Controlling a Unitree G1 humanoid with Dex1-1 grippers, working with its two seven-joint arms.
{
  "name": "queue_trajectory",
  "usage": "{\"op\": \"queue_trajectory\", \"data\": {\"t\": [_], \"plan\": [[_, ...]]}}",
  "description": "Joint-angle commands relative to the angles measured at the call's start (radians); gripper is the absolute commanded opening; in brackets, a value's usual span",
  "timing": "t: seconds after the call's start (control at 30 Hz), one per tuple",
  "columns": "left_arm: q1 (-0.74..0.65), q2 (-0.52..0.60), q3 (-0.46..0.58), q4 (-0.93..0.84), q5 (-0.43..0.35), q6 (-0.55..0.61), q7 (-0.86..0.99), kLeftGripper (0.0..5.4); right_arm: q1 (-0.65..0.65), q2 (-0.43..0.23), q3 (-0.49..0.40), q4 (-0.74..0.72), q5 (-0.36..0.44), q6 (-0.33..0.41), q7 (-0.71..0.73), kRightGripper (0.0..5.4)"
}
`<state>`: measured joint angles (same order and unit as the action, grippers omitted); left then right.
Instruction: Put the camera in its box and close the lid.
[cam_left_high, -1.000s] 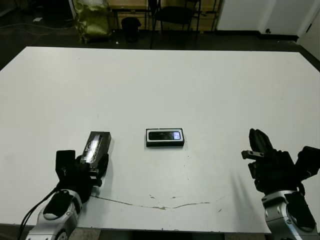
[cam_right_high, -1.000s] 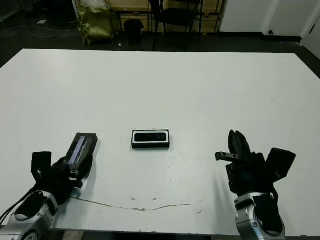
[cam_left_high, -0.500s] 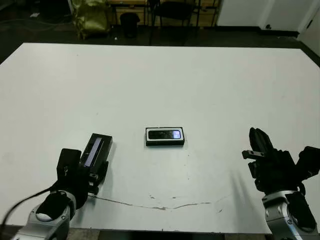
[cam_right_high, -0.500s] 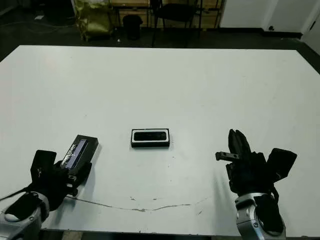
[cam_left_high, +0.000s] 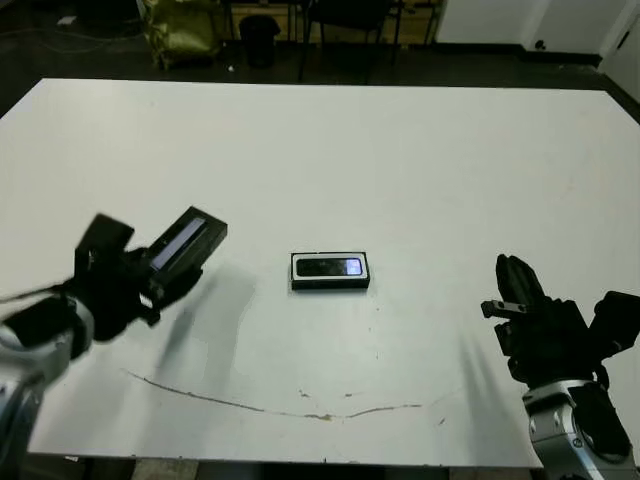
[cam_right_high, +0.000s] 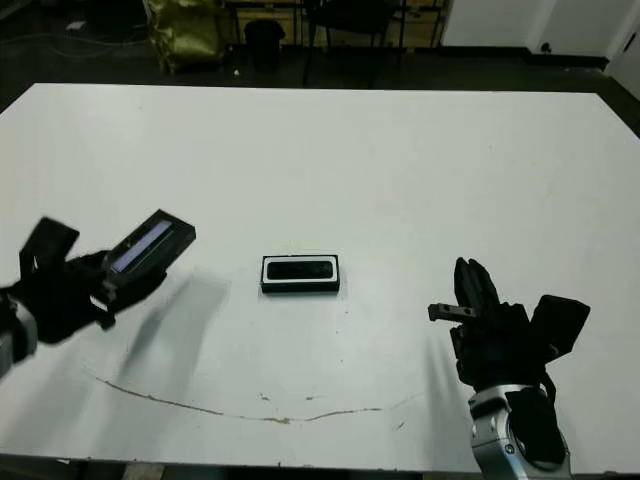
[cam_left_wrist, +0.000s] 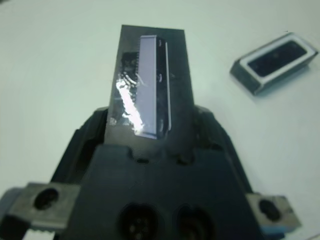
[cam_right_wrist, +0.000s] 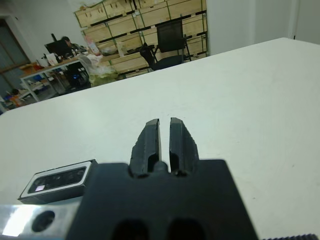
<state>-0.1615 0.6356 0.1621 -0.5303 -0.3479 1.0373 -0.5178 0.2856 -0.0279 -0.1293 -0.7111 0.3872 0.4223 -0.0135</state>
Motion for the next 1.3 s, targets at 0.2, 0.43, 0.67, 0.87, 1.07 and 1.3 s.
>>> {"op": "queue_trajectory", "data": {"t": [0.2,0.43,0.67,0.87,1.07,1.3], "plan": [[-0.331,0.208,-0.155,0.208,0.010,-0.086,-0.208,2.63,0.005,0.002,-0.002,0.049,-0.006,-0.015,0.010,0.00],[-0.541,0.203,-0.329,0.428,0.115,-0.331,-0.386,2.63,0.011,0.000,0.004,0.084,-0.033,-0.076,0.035,0.00],[-0.674,0.140,-0.454,0.601,0.208,-0.498,-0.525,2.63,0.013,0.006,0.013,0.062,-0.038,-0.046,0.015,0.00],[-0.785,0.072,-0.530,0.738,0.287,-0.577,-0.615,2.63,0.010,0.016,0.021,0.055,-0.039,-0.027,-0.003,0.00],[-0.837,-0.004,-0.559,0.810,0.334,-0.606,-0.650,2.63,0.016,0.026,0.022,0.083,-0.032,-0.060,0.011,0.00],[-0.864,-0.086,-0.581,0.844,0.342,-0.603,-0.707,2.63,0.013,0.032,0.028,0.094,-0.032,-0.060,0.014,0.00]]}}
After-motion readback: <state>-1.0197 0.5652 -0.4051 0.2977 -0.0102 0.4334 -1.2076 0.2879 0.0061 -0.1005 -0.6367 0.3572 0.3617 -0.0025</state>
